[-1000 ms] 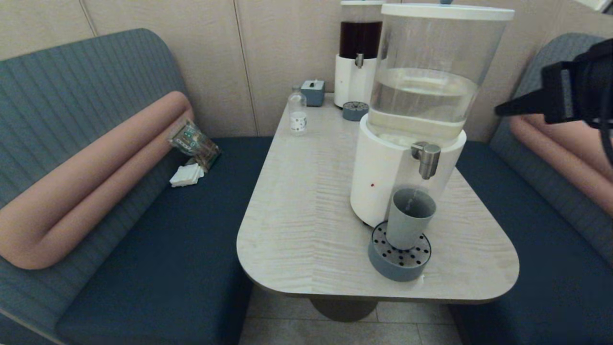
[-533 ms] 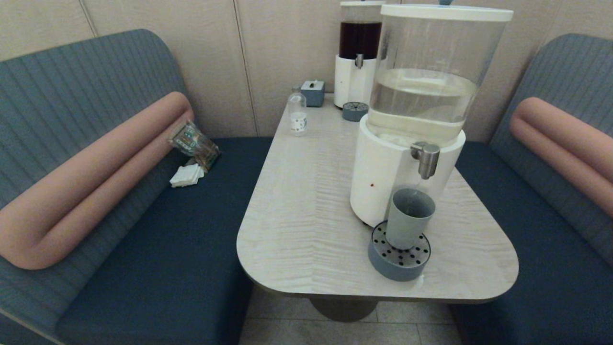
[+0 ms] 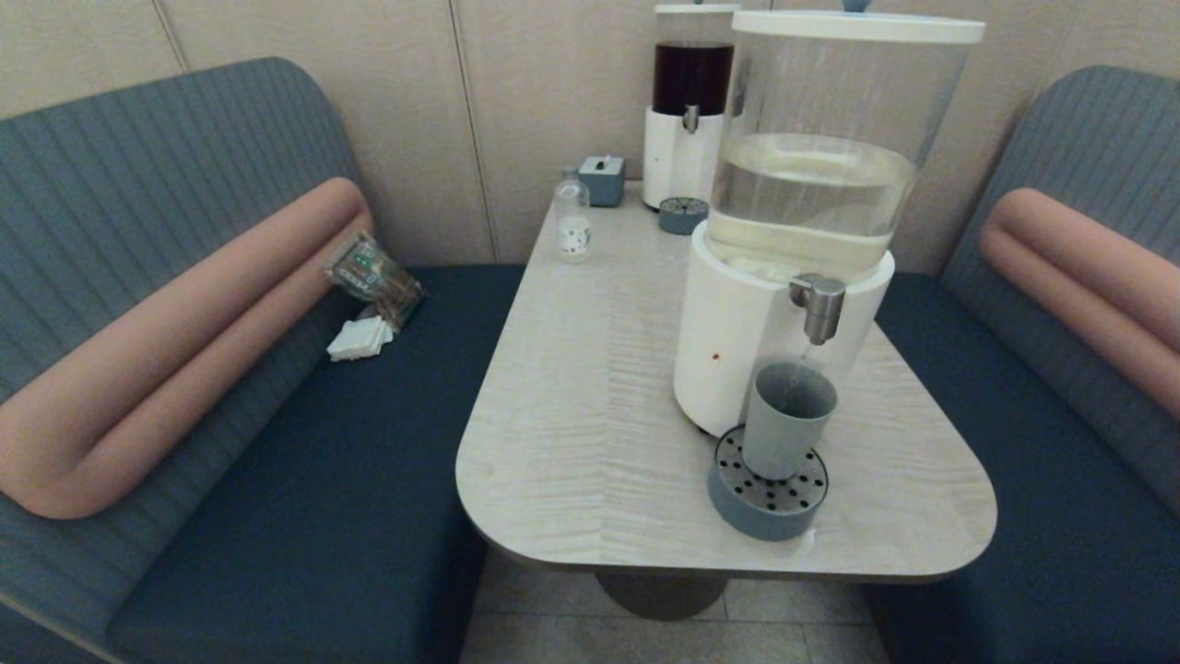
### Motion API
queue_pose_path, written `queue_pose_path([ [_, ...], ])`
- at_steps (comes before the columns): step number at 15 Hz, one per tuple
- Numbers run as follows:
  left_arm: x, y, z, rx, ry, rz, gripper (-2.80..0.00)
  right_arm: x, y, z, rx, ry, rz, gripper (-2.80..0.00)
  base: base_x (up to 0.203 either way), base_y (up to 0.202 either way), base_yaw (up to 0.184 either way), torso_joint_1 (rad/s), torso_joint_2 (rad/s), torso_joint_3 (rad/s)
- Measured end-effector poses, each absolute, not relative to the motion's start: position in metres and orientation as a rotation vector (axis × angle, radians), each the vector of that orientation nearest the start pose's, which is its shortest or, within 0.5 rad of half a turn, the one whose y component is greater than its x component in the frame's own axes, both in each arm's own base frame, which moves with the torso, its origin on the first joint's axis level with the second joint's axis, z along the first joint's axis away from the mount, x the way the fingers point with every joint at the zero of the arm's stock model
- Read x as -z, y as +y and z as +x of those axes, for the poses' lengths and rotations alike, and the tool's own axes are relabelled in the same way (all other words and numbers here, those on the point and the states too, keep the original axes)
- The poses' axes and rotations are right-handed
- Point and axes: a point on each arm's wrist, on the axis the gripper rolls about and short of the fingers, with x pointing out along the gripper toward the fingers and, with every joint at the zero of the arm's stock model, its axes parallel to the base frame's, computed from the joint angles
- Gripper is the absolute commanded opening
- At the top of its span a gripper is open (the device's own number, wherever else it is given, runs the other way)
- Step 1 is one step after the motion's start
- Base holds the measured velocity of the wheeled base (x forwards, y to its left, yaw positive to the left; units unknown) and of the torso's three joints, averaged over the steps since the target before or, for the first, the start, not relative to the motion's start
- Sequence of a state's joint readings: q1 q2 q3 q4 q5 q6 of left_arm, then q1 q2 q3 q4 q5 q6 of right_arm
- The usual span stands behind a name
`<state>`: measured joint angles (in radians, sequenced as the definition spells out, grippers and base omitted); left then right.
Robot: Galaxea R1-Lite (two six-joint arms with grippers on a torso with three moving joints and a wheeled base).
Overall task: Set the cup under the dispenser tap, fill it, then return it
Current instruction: Turn off the faucet
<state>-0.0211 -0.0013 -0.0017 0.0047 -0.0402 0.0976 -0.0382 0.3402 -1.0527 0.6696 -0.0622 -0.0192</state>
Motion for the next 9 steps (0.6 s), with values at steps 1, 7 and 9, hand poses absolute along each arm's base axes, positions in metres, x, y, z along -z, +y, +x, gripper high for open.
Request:
queue_pose_path([
  [1,-0.075,0.000,-0.023,0.061,-0.001,0.098,-2.80,-0.260,0.002,-0.107,0.077,-0.060,-0.047,-2.80,0.000,0.000,0.000,0.000,0.00,0.000],
  [7,-0.075,0.000,-0.023,0.060,-0.001,0.098,-2.80,-0.178,-0.002,-0.100,0.064,-0.066,-0.063,-2.80,0.000,0.000,0.000,0.000,0.00,0.000],
  [9,-0.075,0.000,-0.023,0.061,-0.001,0.098,-2.80,-0.148,-0.002,-0.072,0.068,-0.027,-0.067,-2.80,0.000,0.000,0.000,0.000,0.00,0.000],
])
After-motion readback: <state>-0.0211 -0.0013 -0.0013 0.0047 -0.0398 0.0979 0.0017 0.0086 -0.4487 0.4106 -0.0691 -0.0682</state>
